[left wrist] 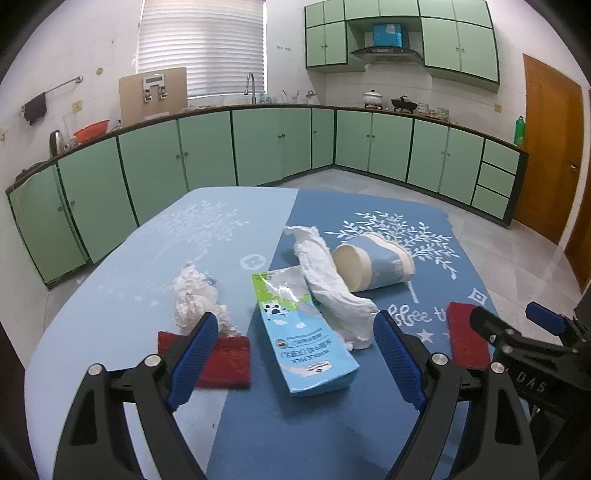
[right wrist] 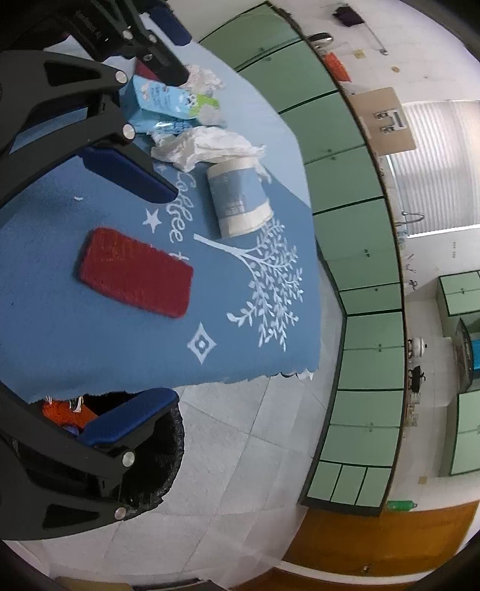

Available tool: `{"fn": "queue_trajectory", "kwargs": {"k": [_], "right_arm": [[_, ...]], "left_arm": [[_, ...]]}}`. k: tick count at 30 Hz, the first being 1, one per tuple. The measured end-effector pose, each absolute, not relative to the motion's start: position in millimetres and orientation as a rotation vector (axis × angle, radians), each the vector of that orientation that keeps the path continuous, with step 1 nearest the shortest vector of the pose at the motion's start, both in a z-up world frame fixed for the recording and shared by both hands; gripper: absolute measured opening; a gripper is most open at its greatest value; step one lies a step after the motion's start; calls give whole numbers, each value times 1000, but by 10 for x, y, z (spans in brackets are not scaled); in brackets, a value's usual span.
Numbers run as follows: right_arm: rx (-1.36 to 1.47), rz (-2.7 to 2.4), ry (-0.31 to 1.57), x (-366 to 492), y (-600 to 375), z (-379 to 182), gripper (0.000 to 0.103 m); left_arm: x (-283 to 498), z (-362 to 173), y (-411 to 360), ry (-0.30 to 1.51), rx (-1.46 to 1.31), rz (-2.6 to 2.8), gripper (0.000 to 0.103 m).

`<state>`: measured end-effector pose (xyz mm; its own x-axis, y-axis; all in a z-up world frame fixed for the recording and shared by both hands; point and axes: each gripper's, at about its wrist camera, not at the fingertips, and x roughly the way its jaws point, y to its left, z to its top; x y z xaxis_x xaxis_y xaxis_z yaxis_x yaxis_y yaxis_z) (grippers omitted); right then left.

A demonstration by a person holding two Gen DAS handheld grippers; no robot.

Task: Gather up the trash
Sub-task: 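Move both open tools back over the table toward the remaining trash, then grasp the red sponge with the right tool while the left tool grasps the blue milk box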

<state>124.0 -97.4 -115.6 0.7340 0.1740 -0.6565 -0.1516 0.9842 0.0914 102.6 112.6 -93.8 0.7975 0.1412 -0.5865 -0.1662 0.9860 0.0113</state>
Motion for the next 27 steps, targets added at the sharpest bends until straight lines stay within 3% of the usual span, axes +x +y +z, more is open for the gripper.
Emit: {"fn": "queue_trajectory", "kwargs": {"k": [5, 7, 11, 20, 24, 27], "right_arm": [[23, 179, 757, 1307, -925, -1215, 91], [21, 180, 775, 1344, -917, -1245, 81], [26, 179, 812, 1404, -892, -1305, 80], [6, 168, 885, 1490, -855, -1419, 63], [-10, 194, 886, 1490, -816, -1424, 48], [-7, 196, 884, 1486, -825, -1421, 48]], "left_arm": [[1048, -982, 1176, 637, -48, 170, 85], [1063, -991, 1187, 640, -47, 172, 85], [1094, -1015, 1196, 647, -54, 172, 85], [1141, -1061, 1202, 665, -69, 169, 85], [1172, -1080, 1204, 680, -77, 169, 85], [1168, -1095, 1190, 686, -77, 172, 85]]}}
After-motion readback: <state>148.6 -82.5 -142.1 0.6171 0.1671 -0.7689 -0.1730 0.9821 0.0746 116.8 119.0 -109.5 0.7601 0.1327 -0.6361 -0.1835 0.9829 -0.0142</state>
